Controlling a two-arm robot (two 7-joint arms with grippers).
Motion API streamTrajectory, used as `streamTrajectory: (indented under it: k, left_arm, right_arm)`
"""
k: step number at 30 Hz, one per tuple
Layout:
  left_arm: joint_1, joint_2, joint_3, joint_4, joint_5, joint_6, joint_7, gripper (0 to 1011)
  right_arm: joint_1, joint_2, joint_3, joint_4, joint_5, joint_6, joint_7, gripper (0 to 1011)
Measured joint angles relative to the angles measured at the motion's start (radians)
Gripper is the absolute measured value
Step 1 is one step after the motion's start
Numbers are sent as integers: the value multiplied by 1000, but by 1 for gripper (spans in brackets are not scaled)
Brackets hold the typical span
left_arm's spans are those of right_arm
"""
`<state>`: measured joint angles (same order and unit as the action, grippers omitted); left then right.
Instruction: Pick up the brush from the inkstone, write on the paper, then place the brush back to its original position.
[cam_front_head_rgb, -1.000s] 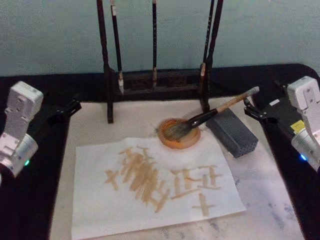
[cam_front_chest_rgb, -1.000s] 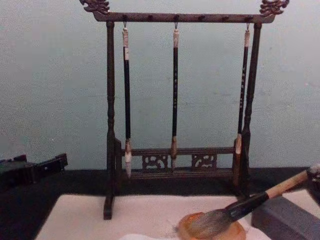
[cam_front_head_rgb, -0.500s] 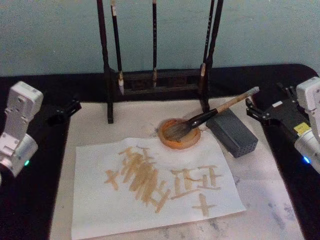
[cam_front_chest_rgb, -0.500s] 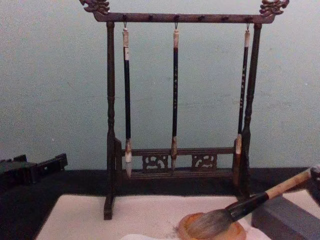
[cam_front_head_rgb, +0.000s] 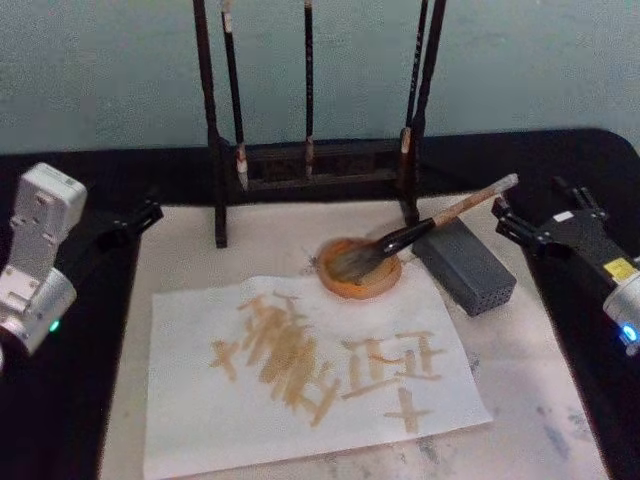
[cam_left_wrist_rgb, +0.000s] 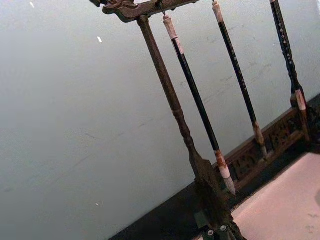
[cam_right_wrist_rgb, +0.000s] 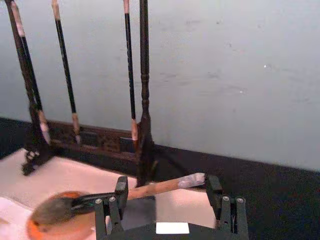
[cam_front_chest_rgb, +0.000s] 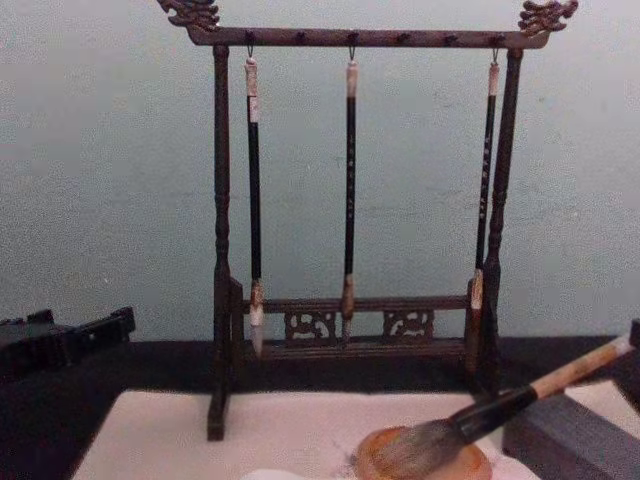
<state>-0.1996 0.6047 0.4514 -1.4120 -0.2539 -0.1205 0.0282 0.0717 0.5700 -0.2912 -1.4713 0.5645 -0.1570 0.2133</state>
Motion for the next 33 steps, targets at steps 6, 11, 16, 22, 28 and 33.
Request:
streamTrajectory:
  k: [6, 11, 16, 22, 28, 33]
  left_arm:
    - [0, 0, 0, 0, 0, 0, 0, 1002]
    - [0, 0, 0, 0, 0, 0, 0, 1002]
    - [0, 0, 0, 0, 0, 0, 0, 1002]
    - [0, 0, 0, 0, 0, 0, 0, 1002]
    - [0, 0, 0, 0, 0, 0, 0, 1002]
    - [0, 0, 0, 0, 0, 0, 0, 1002]
  right_arm:
    - [-10, -30, 35, 26, 121, 26, 104, 1008]
    - [-10, -59, 59, 56, 205, 60, 170, 1008]
    - [-6, -89, 88, 83, 283, 102, 222, 1008]
    - [5, -109, 107, 113, 352, 136, 257, 1008]
    - [20, -119, 108, 144, 400, 159, 269, 1008]
    - [35, -124, 107, 169, 429, 166, 276, 1008]
